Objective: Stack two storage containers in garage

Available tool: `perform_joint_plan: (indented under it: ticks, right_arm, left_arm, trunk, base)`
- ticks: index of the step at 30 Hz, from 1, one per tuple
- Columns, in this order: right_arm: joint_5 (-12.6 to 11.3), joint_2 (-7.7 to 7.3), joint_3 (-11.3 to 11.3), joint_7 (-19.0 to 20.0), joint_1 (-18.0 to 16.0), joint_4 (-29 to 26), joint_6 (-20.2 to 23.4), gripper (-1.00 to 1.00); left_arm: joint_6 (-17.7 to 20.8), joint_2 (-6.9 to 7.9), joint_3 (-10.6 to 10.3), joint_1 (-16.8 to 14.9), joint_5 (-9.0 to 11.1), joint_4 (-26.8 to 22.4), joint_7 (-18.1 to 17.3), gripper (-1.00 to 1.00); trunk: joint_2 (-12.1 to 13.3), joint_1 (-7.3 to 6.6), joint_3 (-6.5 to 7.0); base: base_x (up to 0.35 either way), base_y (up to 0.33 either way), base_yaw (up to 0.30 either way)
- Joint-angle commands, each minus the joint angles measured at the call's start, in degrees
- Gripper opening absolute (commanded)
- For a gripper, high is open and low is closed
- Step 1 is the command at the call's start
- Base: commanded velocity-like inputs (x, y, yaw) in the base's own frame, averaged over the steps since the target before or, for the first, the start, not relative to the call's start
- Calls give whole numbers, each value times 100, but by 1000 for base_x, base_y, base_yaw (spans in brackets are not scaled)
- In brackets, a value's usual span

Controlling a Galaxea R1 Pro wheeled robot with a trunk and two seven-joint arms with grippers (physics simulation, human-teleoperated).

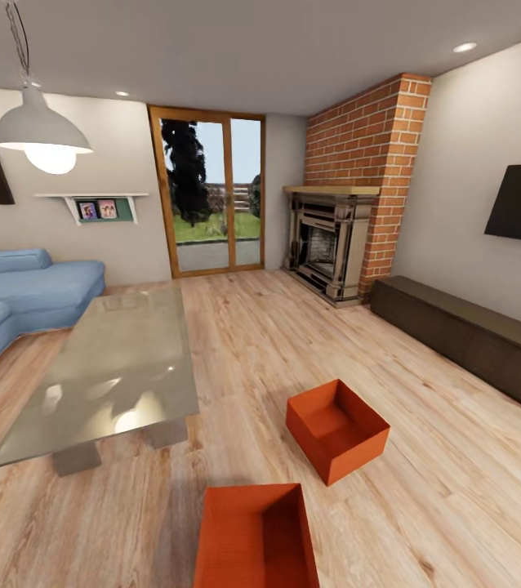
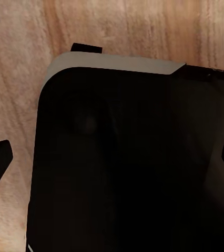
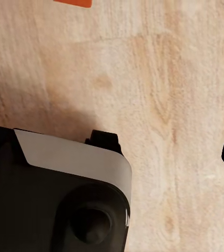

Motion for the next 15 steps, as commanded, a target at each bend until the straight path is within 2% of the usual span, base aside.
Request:
perform_joint_plan:
  ticks: [1, 8, 15]
  right_arm:
    - [-45, 2, 48, -19, -2, -1, -10, 100]
    - [-39, 2, 48, -19, -2, -1, -10, 100]
    - [-41, 1, 48, -19, -2, -1, -10, 100]
  left_arm:
    - [-14, -1, 4, -2, 43, 1, -3, 100]
    - [-14, -1, 7, -2, 43, 1, -3, 100]
    - [-14, -1, 2, -2, 43, 1, -3, 100]
  trunk:
    - [-3, 0, -5]
    - [-3, 0, -5]
    - [-3, 0, -5]
  base:
    - [24, -15, 0]
    - [13, -9, 0]
    - [91, -52, 0]
